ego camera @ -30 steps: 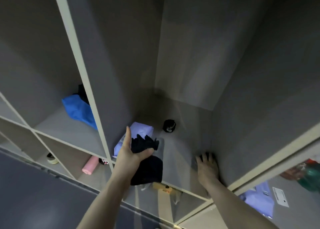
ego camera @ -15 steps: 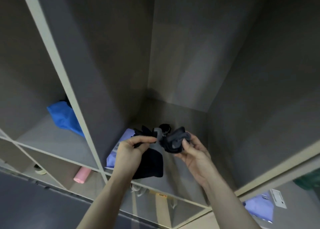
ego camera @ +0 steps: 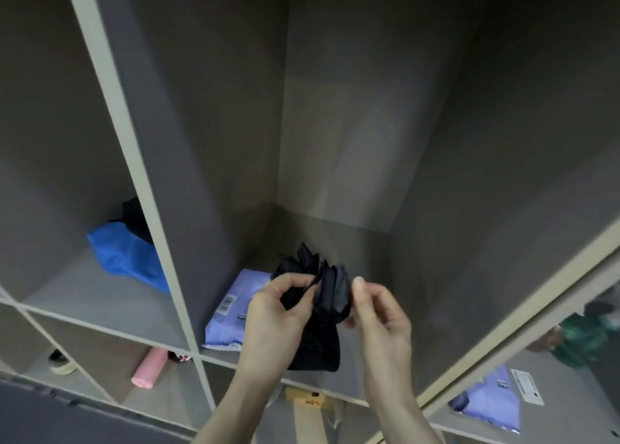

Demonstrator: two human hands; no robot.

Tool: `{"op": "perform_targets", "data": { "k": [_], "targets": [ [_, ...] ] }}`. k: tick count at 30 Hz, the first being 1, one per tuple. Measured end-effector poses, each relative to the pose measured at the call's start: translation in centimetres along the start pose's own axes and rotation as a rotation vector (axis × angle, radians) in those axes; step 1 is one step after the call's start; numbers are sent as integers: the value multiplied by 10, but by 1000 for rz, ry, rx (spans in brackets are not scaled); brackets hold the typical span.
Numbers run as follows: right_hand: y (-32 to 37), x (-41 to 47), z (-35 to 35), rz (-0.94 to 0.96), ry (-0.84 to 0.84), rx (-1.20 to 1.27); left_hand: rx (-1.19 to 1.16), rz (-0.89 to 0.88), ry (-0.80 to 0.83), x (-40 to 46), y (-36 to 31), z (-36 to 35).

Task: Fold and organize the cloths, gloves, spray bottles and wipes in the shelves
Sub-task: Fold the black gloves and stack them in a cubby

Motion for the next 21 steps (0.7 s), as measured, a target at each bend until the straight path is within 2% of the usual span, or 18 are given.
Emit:
{"op": "perform_targets", "data": {
  "k": [5,8,13,18,21],
  "targets": [
    [7,-15,-8,-11,46,-57,74,-40,12,-4,-6,1],
    [14,-17,-8,-9,41,-61,16,-13,-5,-5,-7,3],
    [17,-19,-6,103,-12,-180,-37,-21,-47,-10,-11,8],
    [23,-24,-3,344,27,-633,26,-121,-81,-17,-19,8],
    [19,-16,-1,289,92,-689,32,-143,-79,-19,-23,10]
  ]
}}
Point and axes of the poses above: each hand's wrist, its own x-axis towards the middle knuckle, its own z-axis out of the back of the hand, y = z × x, the point moved 5 cm from there along x, towards the middle knuckle, and after that the axes turned 1 degree about x, right-handed, at the moved point
